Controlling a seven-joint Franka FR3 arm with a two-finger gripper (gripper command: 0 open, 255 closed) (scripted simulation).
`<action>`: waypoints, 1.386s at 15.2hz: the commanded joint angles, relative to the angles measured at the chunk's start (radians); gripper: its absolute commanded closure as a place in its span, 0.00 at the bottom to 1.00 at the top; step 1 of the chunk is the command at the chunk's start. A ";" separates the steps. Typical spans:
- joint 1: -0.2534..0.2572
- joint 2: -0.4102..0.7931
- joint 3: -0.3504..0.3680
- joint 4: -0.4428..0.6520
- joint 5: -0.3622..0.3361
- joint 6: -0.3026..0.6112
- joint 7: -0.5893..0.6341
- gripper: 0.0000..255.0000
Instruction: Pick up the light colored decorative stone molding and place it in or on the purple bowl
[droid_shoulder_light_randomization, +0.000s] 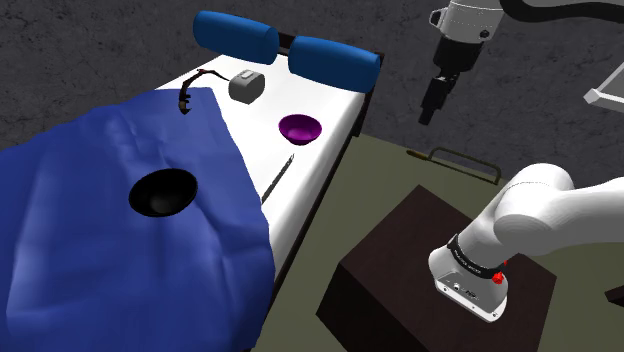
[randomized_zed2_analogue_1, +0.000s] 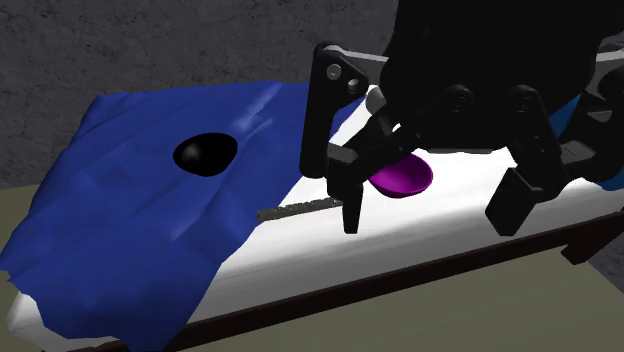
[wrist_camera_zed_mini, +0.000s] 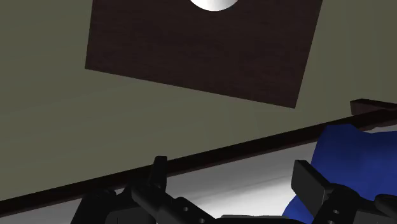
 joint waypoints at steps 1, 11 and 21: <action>0.000 0.000 0.000 0.000 0.000 0.000 0.000 0.00; -0.040 0.171 0.168 -0.135 0.164 0.355 0.356 0.00; -0.105 0.516 0.325 -0.106 0.225 0.737 0.699 0.00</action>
